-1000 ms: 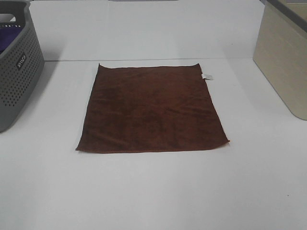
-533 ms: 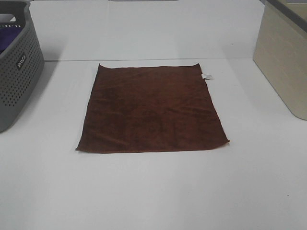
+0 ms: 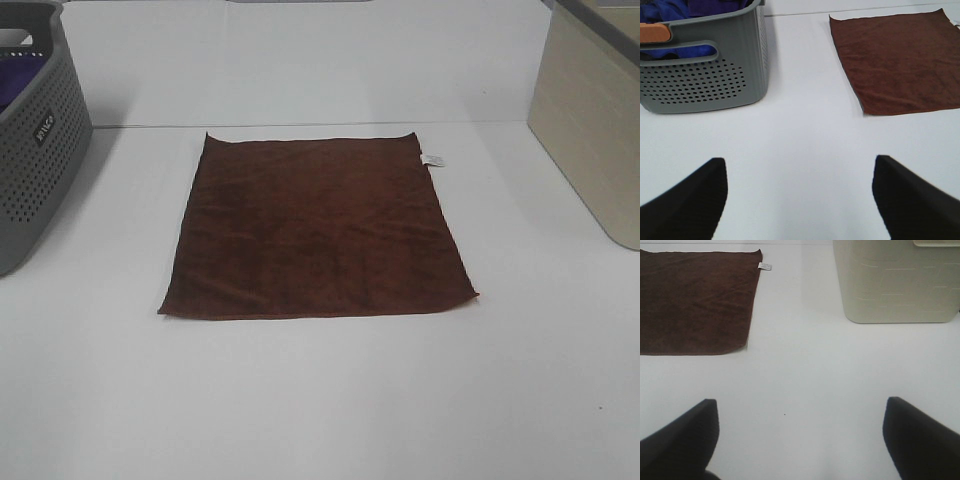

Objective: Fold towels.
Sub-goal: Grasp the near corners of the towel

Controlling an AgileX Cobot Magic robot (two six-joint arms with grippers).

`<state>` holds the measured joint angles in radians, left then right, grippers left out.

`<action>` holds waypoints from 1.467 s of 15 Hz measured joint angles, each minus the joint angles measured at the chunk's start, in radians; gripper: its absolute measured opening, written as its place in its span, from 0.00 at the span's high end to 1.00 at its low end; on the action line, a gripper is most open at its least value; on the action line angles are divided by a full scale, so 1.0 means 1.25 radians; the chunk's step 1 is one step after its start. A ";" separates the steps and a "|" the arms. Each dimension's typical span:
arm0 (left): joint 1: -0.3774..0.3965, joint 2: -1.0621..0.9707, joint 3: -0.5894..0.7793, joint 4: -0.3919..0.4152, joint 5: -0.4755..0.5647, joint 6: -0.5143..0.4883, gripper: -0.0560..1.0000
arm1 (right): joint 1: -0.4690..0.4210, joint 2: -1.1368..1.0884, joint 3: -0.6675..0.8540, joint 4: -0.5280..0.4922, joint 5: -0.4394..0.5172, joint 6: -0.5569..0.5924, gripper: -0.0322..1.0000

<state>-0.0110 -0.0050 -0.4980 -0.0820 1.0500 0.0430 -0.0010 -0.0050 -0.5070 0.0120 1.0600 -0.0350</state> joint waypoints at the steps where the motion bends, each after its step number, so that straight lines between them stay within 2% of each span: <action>1: 0.000 0.000 0.000 0.000 0.000 0.000 0.24 | 0.000 0.000 0.000 0.000 0.000 0.000 0.14; 3: 0.000 0.000 -0.002 0.000 -0.005 0.000 0.24 | 0.000 0.000 0.000 0.000 -0.001 0.000 0.14; 4: 0.000 0.000 -0.010 -0.002 -0.035 0.000 0.24 | 0.000 0.005 -0.004 0.001 -0.014 0.000 0.14; 5: 0.000 0.000 -0.012 -0.002 -0.085 0.000 0.24 | 0.000 0.022 -0.010 0.003 -0.052 0.000 0.14; 7: 0.000 0.004 0.007 -0.013 -0.221 0.000 0.24 | 0.000 0.084 -0.013 0.006 -0.195 0.000 0.14; 8: 0.000 0.013 0.017 -0.021 -0.262 -0.002 0.24 | 0.000 0.103 -0.013 0.006 -0.224 0.000 0.14; 11: 0.000 0.142 0.056 -0.135 -0.469 -0.005 0.24 | 0.031 0.208 -0.013 0.004 -0.428 0.000 0.14; 14: 0.000 0.381 0.057 -0.270 -0.642 0.028 0.24 | 0.036 0.378 -0.013 0.000 -0.627 0.000 0.16; 16: 0.000 0.481 0.053 -0.315 -0.671 0.050 0.24 | 0.036 0.466 -0.013 0.009 -0.670 0.000 0.18; 18: -0.016 0.645 0.023 -0.358 -0.678 0.090 0.24 | 0.036 0.603 -0.014 0.066 -0.681 0.000 0.21; 20: -0.066 0.794 -0.015 -0.366 -0.681 0.114 0.24 | 0.036 0.726 -0.014 0.142 -0.681 0.000 0.22; 21: -0.117 0.945 -0.057 -0.366 -0.685 0.118 0.24 | 0.036 0.848 -0.014 0.184 -0.681 0.000 0.22; 22: -0.134 1.018 -0.074 -0.369 -0.685 0.118 0.24 | 0.036 0.900 -0.019 0.200 -0.675 -0.001 0.22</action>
<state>-0.1790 1.2680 -0.5900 -0.5430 0.1940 0.1910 0.0440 1.1200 -0.5310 0.2620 0.2160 -0.0360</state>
